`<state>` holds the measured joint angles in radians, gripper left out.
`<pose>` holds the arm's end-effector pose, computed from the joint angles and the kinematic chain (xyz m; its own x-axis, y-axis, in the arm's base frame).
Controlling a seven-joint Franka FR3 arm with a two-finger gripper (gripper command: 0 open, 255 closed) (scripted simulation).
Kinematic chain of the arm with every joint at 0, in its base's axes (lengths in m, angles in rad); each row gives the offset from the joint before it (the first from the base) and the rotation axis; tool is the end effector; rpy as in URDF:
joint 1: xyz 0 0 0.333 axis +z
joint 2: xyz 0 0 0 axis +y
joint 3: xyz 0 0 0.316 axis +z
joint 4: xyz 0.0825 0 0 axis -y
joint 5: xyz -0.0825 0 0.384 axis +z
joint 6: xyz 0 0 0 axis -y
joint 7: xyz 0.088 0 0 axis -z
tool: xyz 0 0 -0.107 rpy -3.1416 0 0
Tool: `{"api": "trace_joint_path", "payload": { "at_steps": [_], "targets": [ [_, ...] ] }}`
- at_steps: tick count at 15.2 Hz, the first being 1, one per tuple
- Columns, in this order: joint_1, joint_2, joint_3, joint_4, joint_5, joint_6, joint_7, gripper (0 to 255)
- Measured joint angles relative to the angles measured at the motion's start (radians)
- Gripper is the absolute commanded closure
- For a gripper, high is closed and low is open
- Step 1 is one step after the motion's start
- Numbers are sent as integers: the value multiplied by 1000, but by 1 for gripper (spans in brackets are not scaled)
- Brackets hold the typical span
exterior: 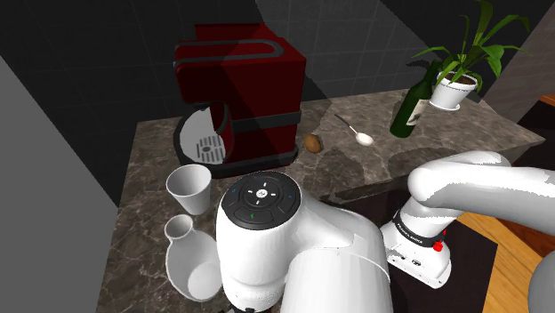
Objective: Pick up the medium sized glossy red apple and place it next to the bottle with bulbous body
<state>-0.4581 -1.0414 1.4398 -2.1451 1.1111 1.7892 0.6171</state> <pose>0.1629 0.5064 0.3694 0.9970 -0.0775 -0.0015 -0.0774 -0.9948 -0.0666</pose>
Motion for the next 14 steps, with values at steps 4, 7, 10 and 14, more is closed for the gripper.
{"api": "trace_joint_path", "payload": {
  "at_steps": [4,7,10,14],
  "targets": [
    [0,0,0,0,0,0,0,0],
    [7,9,-32,14,-24,-25,7,0],
    [20,23,-86,41,-65,-70,23,0],
    [20,26,-96,46,-73,-79,24,0]
  ]
}}
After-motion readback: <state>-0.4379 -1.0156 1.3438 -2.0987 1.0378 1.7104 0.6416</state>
